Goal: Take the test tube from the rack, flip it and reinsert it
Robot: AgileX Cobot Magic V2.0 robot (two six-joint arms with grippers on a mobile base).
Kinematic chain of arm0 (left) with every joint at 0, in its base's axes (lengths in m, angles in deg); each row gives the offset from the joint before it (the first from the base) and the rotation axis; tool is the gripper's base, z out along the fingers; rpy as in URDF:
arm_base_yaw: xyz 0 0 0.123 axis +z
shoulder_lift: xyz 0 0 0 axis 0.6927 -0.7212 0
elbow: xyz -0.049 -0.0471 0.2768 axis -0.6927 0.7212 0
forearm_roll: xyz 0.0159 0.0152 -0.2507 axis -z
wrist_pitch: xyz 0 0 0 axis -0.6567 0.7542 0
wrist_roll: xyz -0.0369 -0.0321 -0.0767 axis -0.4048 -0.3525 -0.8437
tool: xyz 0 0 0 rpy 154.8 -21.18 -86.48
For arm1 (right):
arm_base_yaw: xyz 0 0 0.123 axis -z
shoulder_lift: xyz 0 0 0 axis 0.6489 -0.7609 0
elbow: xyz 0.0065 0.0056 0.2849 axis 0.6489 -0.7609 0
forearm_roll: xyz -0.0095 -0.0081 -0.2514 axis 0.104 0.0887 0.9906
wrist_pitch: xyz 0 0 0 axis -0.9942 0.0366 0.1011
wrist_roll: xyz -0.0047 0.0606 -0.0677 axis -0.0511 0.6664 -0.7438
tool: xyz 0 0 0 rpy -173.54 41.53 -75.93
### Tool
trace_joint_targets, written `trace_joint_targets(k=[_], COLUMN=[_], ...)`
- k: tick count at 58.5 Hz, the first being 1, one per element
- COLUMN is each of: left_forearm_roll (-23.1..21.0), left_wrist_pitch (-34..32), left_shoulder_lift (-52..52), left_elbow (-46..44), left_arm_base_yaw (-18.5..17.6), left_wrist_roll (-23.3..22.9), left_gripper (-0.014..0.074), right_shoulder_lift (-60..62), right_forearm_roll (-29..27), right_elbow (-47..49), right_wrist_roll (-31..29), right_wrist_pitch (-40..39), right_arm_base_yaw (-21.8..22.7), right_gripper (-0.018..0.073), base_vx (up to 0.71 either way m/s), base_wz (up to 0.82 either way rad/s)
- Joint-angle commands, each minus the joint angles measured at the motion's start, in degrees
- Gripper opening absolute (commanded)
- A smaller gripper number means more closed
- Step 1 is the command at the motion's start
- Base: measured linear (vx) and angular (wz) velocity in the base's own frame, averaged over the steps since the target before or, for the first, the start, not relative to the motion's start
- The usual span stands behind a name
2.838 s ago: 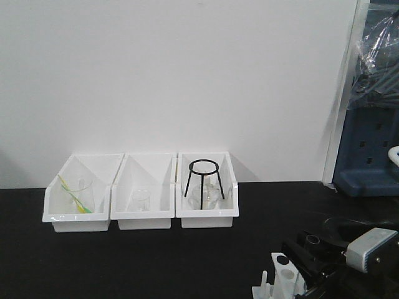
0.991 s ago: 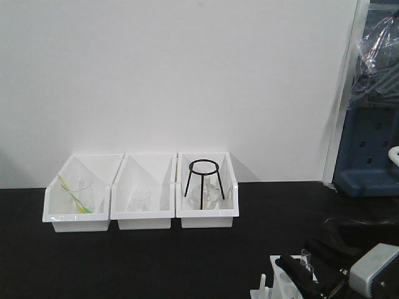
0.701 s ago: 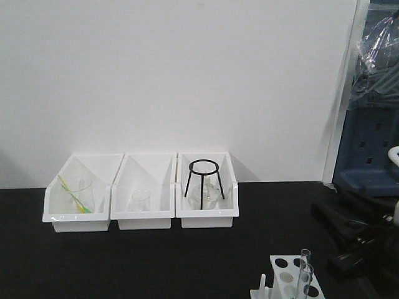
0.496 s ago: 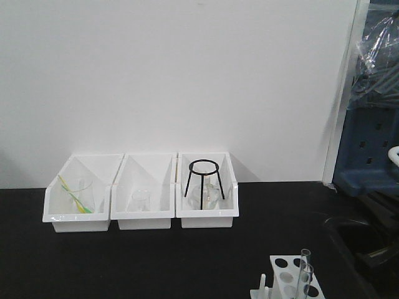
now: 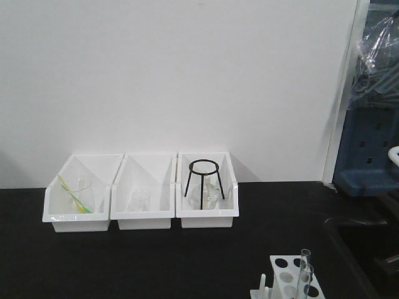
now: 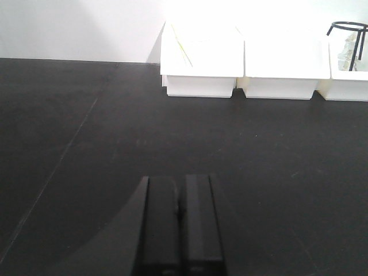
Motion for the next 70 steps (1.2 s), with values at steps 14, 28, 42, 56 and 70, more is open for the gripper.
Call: trace_joint_targets(k=[14,28,42,56,70], left_forearm_roll=[-0.3,-0.3,-0.3,-0.3,-0.3], left_wrist_pitch=[-4.9,-4.9,-4.9,-4.9,-4.9], left_shoulder_lift=[0.6,0.6,0.6,0.6,0.6], left_elbow=[0.1,0.1,0.1,0.1,0.1], left_arm_base_yaw=[-0.2,-0.2,-0.2,-0.2,-0.2], left_wrist_roll=[0.0,0.0,0.0,0.0,0.0], left_gripper=[-0.0006,-0.0006,-0.0006,-0.0006,-0.0006], right_shoulder_lift=[0.4,12.6,33.3,50.6,49.7], right_forearm_roll=[-0.7,-31.1,-48.5,-48.5,-47.0], right_elbow=[1.7,-3.3,-23.4,-35.0,-35.0], right_wrist_roll=[-0.1,-22.4,-43.4,-38.8,-39.0], right_wrist_pitch=[-2.5,5.7,7.9,15.4,15.8], right_arm_base_yaw=[0.1,0.1,0.1,0.1,0.1], right_gripper=[-0.0013,-0.0013,-0.0012,-0.0012,-0.0012], base_vx=[0.0,0.0,0.0,0.0,0.0], base_wz=[0.0,0.0,0.0,0.0,0.0])
